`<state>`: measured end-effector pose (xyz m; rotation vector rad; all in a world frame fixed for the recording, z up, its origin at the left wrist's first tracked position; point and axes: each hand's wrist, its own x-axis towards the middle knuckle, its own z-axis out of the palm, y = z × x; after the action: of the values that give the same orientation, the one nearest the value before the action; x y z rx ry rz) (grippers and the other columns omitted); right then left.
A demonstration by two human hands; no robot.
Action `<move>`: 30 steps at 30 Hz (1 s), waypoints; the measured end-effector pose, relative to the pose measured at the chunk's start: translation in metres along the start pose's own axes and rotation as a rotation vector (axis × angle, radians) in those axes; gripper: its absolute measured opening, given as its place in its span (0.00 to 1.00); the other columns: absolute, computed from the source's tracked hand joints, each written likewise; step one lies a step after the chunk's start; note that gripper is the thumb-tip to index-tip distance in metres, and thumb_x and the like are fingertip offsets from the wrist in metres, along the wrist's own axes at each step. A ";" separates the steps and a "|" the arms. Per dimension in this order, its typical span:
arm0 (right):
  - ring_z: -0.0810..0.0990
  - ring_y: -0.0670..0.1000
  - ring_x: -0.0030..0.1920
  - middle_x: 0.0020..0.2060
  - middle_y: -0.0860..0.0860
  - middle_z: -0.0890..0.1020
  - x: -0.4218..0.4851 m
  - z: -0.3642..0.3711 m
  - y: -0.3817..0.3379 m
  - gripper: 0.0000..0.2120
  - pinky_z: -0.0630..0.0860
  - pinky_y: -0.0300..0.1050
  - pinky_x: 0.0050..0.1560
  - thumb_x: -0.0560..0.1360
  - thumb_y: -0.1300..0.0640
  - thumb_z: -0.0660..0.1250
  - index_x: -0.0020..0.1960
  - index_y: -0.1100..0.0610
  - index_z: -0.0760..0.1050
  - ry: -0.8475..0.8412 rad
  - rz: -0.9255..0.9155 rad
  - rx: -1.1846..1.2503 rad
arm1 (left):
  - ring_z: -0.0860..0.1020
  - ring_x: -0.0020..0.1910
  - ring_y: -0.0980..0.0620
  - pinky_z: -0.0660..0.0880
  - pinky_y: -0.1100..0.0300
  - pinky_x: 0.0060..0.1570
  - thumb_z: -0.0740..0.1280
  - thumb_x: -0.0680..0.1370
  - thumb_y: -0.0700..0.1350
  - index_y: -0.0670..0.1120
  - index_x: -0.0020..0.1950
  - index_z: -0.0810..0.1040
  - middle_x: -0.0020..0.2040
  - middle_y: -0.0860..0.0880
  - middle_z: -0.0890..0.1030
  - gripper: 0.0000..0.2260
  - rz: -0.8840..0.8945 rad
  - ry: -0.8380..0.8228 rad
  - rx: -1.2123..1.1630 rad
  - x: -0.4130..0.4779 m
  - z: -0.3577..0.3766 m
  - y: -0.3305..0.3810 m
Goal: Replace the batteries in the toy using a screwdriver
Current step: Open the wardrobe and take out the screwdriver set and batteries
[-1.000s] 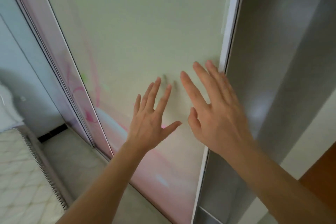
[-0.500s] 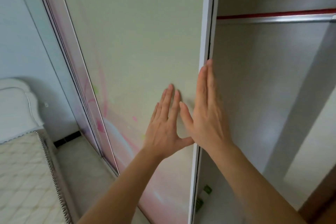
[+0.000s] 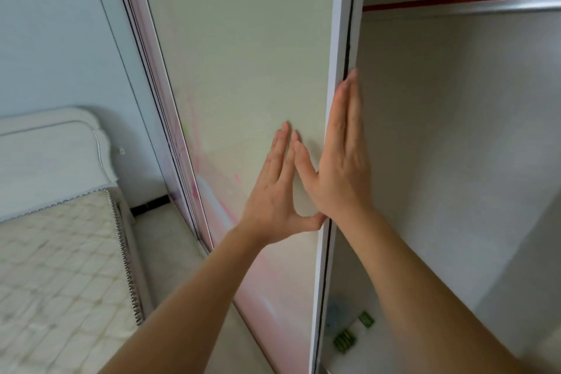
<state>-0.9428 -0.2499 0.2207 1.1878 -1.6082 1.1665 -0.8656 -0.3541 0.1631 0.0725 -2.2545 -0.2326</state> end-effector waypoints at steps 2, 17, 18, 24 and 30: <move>0.55 0.58 0.79 0.78 0.65 0.56 0.004 0.014 0.002 0.37 0.64 0.55 0.75 0.80 0.52 0.67 0.77 0.70 0.52 0.008 -0.019 0.000 | 0.44 0.81 0.39 0.56 0.38 0.77 0.71 0.70 0.63 0.34 0.79 0.46 0.81 0.35 0.45 0.54 -0.001 -0.006 0.007 0.003 -0.002 -0.012; 0.58 0.62 0.79 0.76 0.67 0.59 0.040 0.138 0.003 0.34 0.64 0.57 0.74 0.79 0.53 0.66 0.76 0.71 0.57 -0.008 -0.102 -0.018 | 0.44 0.82 0.45 0.55 0.43 0.78 0.68 0.71 0.70 0.39 0.80 0.41 0.81 0.48 0.40 0.55 0.018 -0.050 0.021 0.029 -0.022 -0.145; 0.58 0.62 0.78 0.76 0.67 0.59 0.042 0.149 0.003 0.35 0.64 0.58 0.74 0.79 0.53 0.67 0.76 0.71 0.57 -0.010 -0.104 -0.013 | 0.44 0.82 0.45 0.55 0.43 0.78 0.67 0.71 0.70 0.39 0.80 0.41 0.82 0.47 0.40 0.55 0.029 -0.045 0.041 0.031 -0.021 -0.158; 0.55 0.60 0.79 0.77 0.65 0.57 0.055 0.210 0.003 0.38 0.59 0.61 0.76 0.77 0.52 0.67 0.77 0.69 0.54 -0.038 -0.102 -0.031 | 0.49 0.82 0.44 0.63 0.37 0.73 0.63 0.72 0.73 0.50 0.82 0.39 0.82 0.47 0.43 0.52 0.063 -0.053 0.207 0.041 -0.025 -0.240; 0.55 0.60 0.79 0.77 0.65 0.56 0.072 0.274 0.001 0.39 0.58 0.63 0.76 0.76 0.54 0.68 0.76 0.70 0.52 -0.047 -0.108 -0.007 | 0.51 0.81 0.43 0.62 0.41 0.75 0.65 0.70 0.73 0.48 0.82 0.41 0.82 0.44 0.45 0.53 0.107 -0.030 0.225 0.055 -0.027 -0.314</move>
<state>-0.9823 -0.5308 0.2200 1.2899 -1.5614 1.0708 -0.8880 -0.6726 0.1611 0.0672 -2.2985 0.0783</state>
